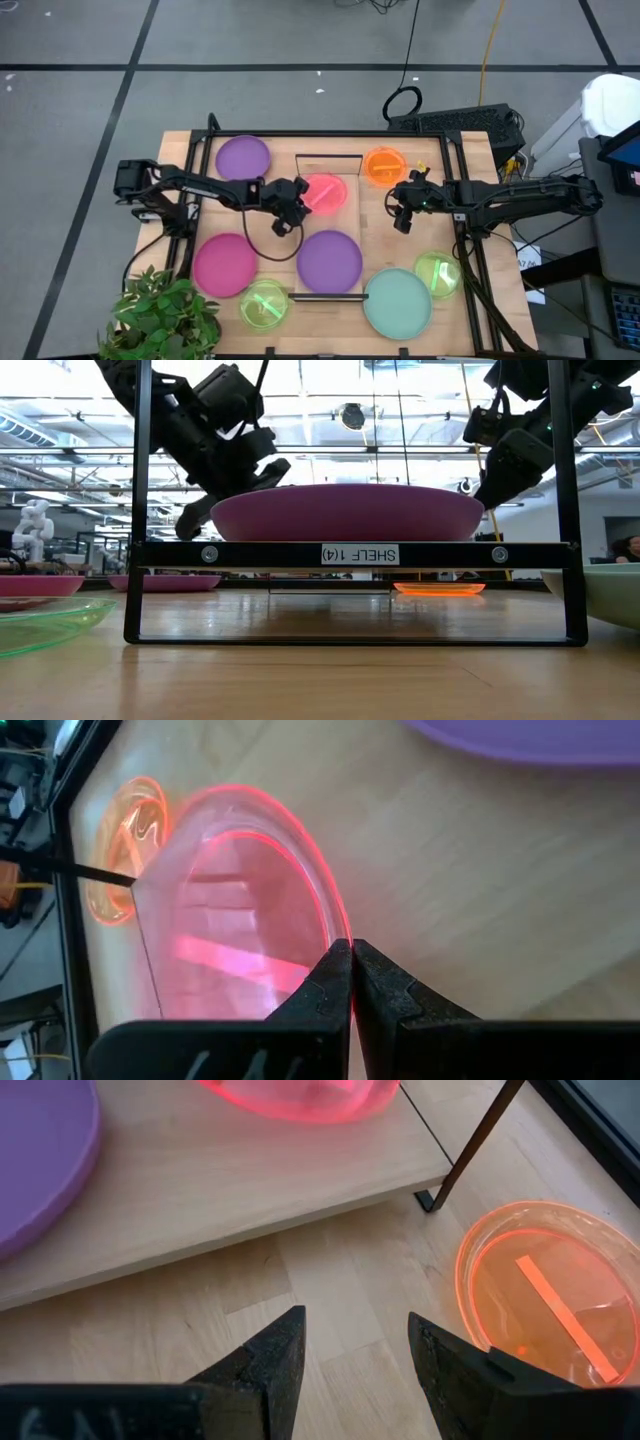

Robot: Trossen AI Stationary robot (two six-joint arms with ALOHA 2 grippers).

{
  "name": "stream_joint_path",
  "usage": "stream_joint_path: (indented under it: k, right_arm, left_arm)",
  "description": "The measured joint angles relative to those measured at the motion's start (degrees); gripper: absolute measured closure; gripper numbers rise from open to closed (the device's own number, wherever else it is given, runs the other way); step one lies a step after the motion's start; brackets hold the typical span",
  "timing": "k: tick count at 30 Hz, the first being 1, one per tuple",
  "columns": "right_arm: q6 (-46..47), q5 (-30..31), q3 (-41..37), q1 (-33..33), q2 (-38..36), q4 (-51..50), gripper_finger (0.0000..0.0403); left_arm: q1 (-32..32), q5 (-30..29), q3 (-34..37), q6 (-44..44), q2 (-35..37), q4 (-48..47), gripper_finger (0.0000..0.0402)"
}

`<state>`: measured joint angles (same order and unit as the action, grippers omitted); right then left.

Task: Place and stack plates onto a shelf
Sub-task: Put the small pink plate on the shelf, then stack the right small green plate on top of the small pink plate on the shelf

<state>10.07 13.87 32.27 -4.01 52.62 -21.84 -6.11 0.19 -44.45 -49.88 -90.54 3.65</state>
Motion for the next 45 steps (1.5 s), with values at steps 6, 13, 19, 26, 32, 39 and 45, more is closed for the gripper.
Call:
stream_joint_path:
  k: [6,13,19,26,32,39,45]
  right_arm:
    - [-0.07,0.00,0.01,0.00,0.00,-0.22,0.0243]
    - [-0.26,-0.02,0.00,0.00,0.00,-0.34,0.0243]
    - [-0.26,-0.02,0.00,0.00,0.00,-0.53,0.0243]
    - [-0.26,-0.02,0.00,-0.02,0.00,-0.73,0.0243]
    - [-0.26,-0.04,0.00,-0.01,0.00,-0.74,0.0243]
    - [-0.92,-0.17,0.00,-0.02,0.00,-0.73,0.0243]
    - [-1.33,-0.23,0.00,-0.01,0.00,-0.28,0.0243]
  left_arm:
    - [0.02,-0.02,0.00,-0.01,-2.12,1.84,0.0396]
    - [0.02,-0.04,0.00,-0.02,-2.12,2.73,0.0396]
    - [0.02,-0.09,0.00,0.30,-2.12,3.04,0.0396]
    - [0.02,-0.12,0.00,1.10,-2.12,3.09,0.0396]
    - [0.02,-0.74,0.00,1.67,-2.12,3.27,0.0352]
    - [0.98,-2.74,0.00,3.66,-2.12,3.57,0.0293]
    - [3.82,-8.93,-0.02,5.93,-1.99,2.11,0.0278]
